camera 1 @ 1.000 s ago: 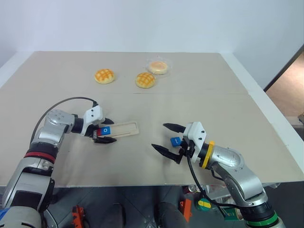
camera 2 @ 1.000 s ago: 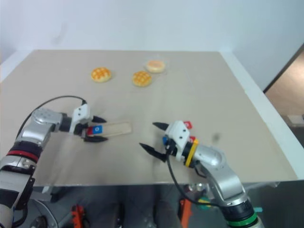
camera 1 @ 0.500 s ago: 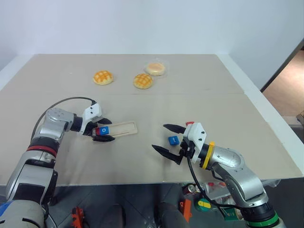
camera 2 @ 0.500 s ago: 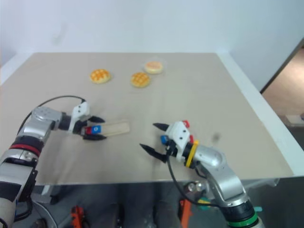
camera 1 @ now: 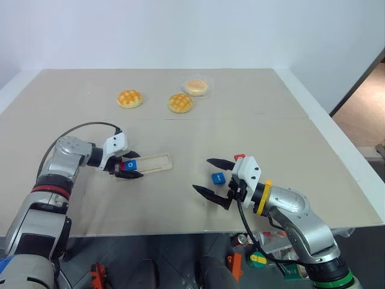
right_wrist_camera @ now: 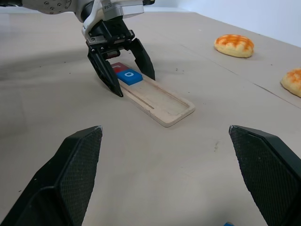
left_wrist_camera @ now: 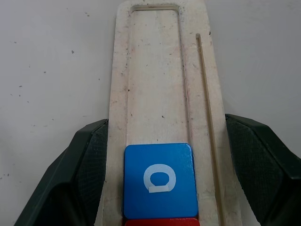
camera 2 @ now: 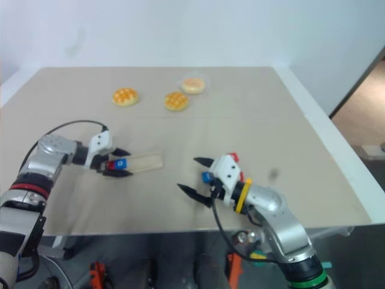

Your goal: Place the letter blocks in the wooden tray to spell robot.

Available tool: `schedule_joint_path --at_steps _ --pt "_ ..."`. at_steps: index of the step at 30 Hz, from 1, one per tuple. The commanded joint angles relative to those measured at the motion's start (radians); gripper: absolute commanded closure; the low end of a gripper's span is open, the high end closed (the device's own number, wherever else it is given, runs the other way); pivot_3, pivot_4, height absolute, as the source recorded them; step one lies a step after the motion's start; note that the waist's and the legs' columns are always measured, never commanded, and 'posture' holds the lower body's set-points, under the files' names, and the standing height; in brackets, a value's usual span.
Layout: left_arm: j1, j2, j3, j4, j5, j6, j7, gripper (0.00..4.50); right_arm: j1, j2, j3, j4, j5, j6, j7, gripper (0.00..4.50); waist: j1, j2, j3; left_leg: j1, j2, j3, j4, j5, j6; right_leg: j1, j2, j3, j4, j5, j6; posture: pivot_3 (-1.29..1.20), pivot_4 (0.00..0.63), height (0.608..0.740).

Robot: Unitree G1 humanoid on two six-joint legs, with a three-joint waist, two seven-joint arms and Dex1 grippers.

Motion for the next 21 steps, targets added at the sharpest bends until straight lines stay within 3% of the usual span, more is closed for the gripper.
schedule_joint_path --at_steps 1,14,21 --pt "0.061 0.011 -0.032 -0.112 0.025 0.006 -0.028 1.3 -0.026 0.003 -0.021 -0.031 0.009 -0.008 0.0 0.0 0.0 0.0 0.0 0.0 0.0 0.0 0.0 0.0 0.0 0.0 0.0 0.0 0.0 0.0 0.0 0.0 0.15 0.74" --pt "0.137 -0.093 -0.172 -0.683 0.113 0.398 0.122 1.3 -0.052 -0.025 -0.048 -0.011 0.025 0.012 0.02 0.0 0.009 0.0 0.0 -0.003 -0.005 -0.001 0.0 0.0 0.0 0.0 -0.004 0.001 0.0 -0.002 0.004 0.0 0.15 0.74" --pt "0.125 -0.122 -0.234 -0.737 0.127 0.46 0.139 1.3 -0.048 -0.019 -0.046 -0.005 0.014 0.009 0.018 0.0 0.005 0.0 0.0 -0.002 -0.005 -0.002 0.0 0.0 0.0 0.0 -0.004 0.001 0.0 -0.003 0.004 0.0 0.15 0.74"
